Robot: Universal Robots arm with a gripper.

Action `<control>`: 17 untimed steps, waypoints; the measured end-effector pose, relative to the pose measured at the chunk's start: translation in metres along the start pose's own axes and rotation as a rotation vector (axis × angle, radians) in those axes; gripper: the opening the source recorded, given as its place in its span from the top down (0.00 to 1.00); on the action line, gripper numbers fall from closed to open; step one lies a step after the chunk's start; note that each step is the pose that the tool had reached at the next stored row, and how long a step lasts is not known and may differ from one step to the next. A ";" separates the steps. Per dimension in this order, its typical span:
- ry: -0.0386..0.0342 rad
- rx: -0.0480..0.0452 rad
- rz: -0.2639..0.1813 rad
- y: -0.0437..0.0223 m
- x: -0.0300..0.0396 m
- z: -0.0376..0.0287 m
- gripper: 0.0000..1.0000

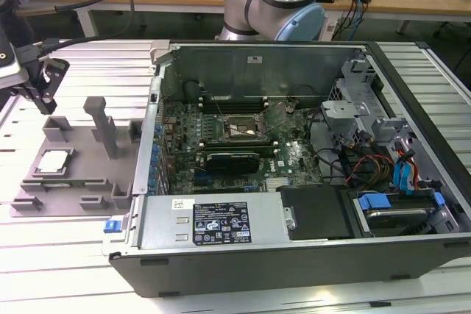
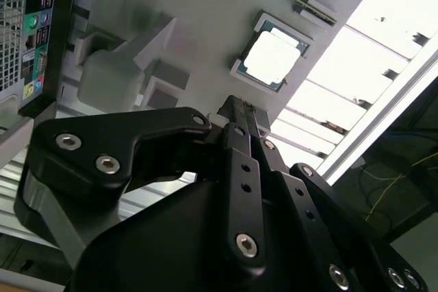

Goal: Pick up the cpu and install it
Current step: 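Pick up the cpu and move it towards the insertion slot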

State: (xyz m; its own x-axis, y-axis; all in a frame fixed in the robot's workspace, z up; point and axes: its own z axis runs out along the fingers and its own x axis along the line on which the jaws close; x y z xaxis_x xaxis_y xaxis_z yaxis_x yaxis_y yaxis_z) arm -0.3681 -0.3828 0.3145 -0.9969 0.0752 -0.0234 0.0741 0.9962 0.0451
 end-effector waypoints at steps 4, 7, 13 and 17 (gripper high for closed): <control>0.0001 0.0001 0.000 -0.0003 0.0020 0.0038 0.89; 0.0001 0.0001 0.000 -0.0004 0.0021 0.0057 0.89; 0.0000 0.0001 0.000 -0.0006 0.0029 0.0094 0.89; 0.0000 0.0001 0.000 -0.0007 0.0035 0.0113 0.89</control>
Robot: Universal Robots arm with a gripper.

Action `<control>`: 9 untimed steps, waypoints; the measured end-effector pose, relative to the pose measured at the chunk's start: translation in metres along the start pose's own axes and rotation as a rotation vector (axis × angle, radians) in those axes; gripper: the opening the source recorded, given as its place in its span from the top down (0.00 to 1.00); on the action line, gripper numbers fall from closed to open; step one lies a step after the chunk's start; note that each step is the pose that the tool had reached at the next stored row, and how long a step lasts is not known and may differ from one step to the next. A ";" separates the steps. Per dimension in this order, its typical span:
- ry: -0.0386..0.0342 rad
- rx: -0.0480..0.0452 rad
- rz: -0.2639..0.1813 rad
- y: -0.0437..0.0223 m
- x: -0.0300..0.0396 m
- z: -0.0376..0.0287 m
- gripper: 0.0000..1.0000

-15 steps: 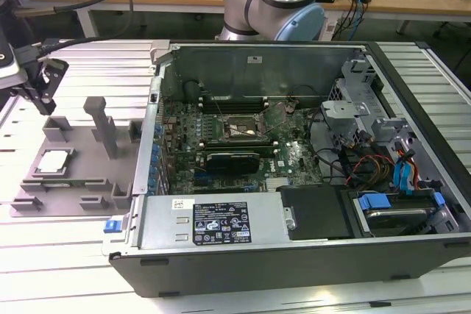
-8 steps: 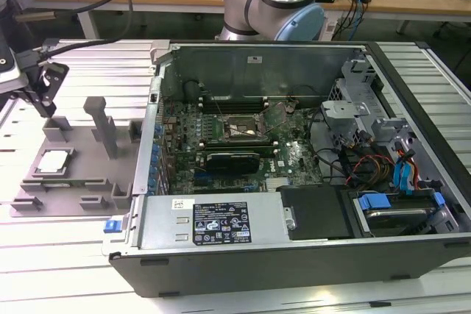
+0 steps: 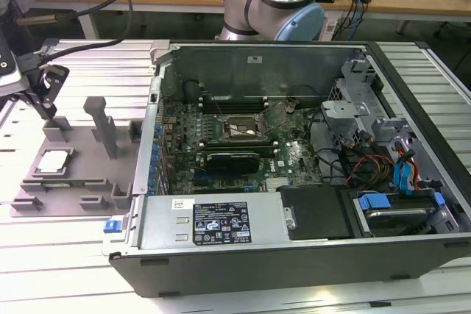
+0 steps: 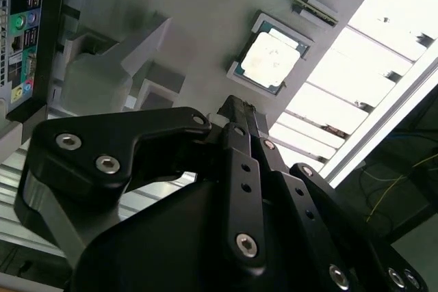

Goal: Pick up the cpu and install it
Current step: 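Pick up the cpu and move it towards the insertion slot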

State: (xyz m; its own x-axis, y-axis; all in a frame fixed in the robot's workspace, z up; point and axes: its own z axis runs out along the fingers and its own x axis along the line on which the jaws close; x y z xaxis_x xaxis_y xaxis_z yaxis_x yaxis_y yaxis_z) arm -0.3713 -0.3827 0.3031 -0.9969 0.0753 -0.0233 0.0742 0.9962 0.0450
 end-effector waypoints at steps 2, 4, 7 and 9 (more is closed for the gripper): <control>-0.0001 -0.0001 0.000 -0.0002 0.0008 0.0024 0.89; 0.0001 0.0001 0.000 -0.0010 0.0023 0.0056 0.89; -0.0001 -0.0001 0.000 -0.0024 0.0055 0.0104 0.89; 0.0000 0.0000 0.000 -0.0040 0.0082 0.0131 0.89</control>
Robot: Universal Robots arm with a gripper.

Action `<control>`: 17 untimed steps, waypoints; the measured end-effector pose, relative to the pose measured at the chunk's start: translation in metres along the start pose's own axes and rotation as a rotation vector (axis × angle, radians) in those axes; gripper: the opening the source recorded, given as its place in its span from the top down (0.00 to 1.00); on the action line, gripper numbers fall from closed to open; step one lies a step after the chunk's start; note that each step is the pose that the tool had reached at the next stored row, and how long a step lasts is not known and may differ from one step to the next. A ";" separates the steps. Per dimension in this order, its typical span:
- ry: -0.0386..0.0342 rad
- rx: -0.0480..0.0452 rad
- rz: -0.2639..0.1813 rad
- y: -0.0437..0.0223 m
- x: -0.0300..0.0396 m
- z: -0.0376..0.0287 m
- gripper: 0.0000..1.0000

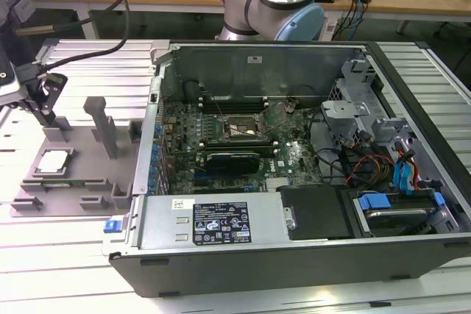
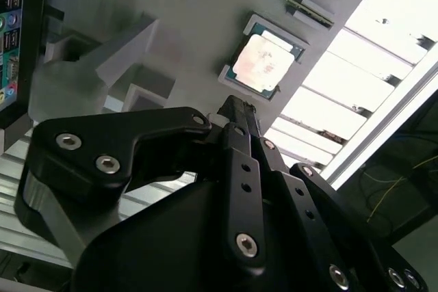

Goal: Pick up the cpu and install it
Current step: 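Pick up the cpu and move it towards the insertion slot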

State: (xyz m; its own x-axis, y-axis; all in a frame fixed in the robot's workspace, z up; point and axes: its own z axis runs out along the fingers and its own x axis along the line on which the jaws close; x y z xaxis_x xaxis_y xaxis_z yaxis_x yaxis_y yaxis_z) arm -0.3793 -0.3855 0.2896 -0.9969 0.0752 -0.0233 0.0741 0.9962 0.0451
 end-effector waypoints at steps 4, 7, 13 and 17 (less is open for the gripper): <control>0.0000 -0.0001 0.000 -0.0039 0.0060 0.0056 0.89; 0.0001 -0.0003 0.000 -0.0065 0.0096 0.0087 0.89; 0.0000 -0.0010 0.000 -0.0141 0.0185 0.0209 0.89; 0.0001 -0.0009 0.000 -0.0177 0.0208 0.0306 0.89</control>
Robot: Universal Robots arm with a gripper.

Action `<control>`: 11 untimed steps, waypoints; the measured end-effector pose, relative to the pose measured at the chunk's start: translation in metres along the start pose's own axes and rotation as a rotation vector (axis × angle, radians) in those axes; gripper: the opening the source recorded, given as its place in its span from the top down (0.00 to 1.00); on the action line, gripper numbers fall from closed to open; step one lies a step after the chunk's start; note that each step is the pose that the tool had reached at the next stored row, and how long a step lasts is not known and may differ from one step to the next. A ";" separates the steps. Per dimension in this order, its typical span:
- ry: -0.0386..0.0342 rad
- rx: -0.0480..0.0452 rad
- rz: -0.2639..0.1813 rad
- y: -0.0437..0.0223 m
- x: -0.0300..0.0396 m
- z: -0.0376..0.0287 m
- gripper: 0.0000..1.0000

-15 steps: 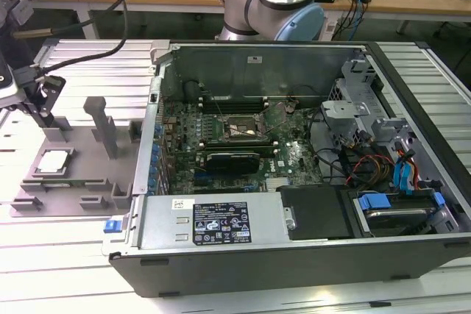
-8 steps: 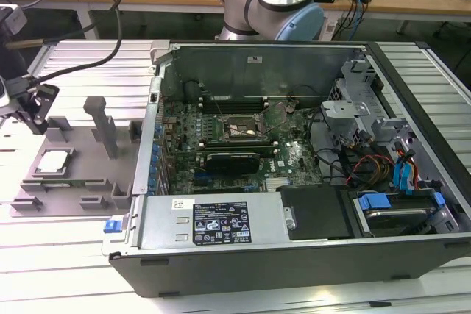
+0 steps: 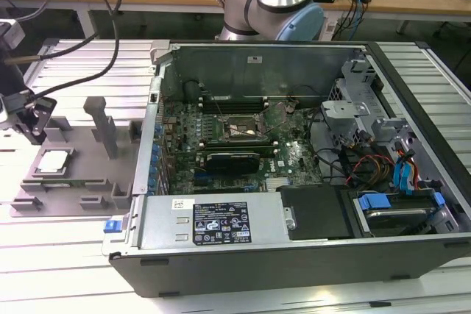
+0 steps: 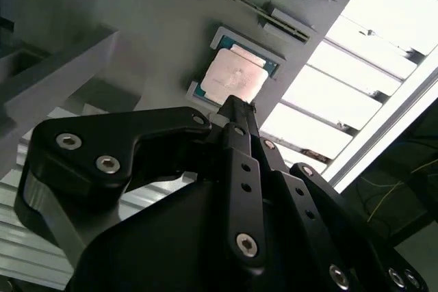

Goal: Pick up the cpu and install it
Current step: 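Pick up the cpu and move it towards the insertion slot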

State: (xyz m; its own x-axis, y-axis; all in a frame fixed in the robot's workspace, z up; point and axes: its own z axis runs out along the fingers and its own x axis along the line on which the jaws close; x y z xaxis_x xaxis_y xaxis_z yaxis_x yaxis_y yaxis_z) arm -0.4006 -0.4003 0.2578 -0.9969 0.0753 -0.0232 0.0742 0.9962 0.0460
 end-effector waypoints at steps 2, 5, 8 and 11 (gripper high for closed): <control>0.0000 0.0000 0.000 -0.0016 0.0008 0.0062 0.89; -0.0001 -0.0001 0.000 -0.0027 0.0011 0.0165 0.89; 0.0002 0.0002 0.000 -0.0030 0.0011 0.0193 0.89; 0.0000 0.0000 0.000 -0.0029 0.0011 0.0195 0.89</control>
State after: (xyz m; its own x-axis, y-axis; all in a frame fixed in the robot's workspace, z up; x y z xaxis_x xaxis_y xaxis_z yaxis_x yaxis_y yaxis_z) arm -0.4014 -0.4022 0.2382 -0.9969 0.0753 -0.0232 0.0742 0.9962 0.0460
